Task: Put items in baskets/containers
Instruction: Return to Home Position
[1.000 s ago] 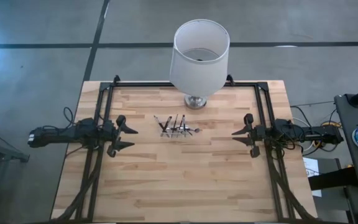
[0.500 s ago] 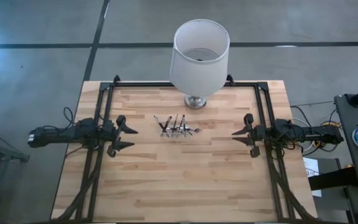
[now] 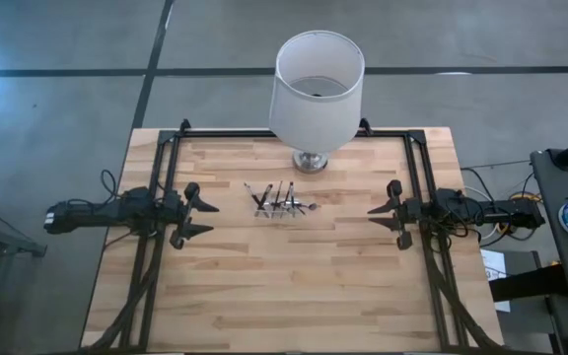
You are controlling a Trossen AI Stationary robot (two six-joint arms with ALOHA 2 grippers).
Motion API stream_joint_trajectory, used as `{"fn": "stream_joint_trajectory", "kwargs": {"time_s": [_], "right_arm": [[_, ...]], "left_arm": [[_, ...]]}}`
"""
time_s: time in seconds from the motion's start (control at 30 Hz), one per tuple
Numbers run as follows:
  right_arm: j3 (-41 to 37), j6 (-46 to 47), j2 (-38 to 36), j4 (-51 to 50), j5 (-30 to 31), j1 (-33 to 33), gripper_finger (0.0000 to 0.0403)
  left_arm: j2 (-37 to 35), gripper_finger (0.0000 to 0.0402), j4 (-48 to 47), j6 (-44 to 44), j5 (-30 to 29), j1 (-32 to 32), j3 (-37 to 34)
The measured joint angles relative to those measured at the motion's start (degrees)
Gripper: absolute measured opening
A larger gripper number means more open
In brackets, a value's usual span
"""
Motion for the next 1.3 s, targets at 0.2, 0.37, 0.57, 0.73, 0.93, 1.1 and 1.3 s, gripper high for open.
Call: {"fn": "stream_joint_trajectory", "kwargs": {"time_s": [0.2, 0.37, 0.57, 0.73, 0.93, 1.1, 1.3], "right_arm": [[0.0, 0.0, 0.0, 0.0, -0.02, 0.0, 0.007], [0.0, 0.0, 0.0, 0.0, -0.01, -0.01, 0.0069], [0.0, 0.0, 0.0, -0.01, -0.01, 0.0, 0.0078], [0.0, 0.0, 0.0, 0.0, -0.02, 0.0, 0.0082], [0.02, 0.0, -0.02, -0.01, -0.02, 0.0, 0.0075], [0.02, 0.0, -0.02, 0.0, -0.01, -0.02, 0.0068], [0.02, 0.0, -0.02, -0.02, -0.02, -0.02, 0.0073]], "left_arm": [[0.0, 0.0255, 0.02, 0.0, 0.0, 0.0, 0.0], [0.02, 0.0255, 0.0, 0.0, 0.0, -0.02, -0.02], [0.0, 0.0255, 0.02, 0.02, 0.0, -0.02, -0.02], [0.0, 0.0255, 0.01, 0.0, 0.0, -0.02, -0.02], [0.0, 0.0255, 0.0, 0.0, 0.0, -0.02, -0.02], [0.0, 0.0255, 0.02, 0.02, 0.0, -0.02, -0.02], [0.02, 0.0255, 0.0, 0.0, 0.0, -0.02, -0.02]]}}
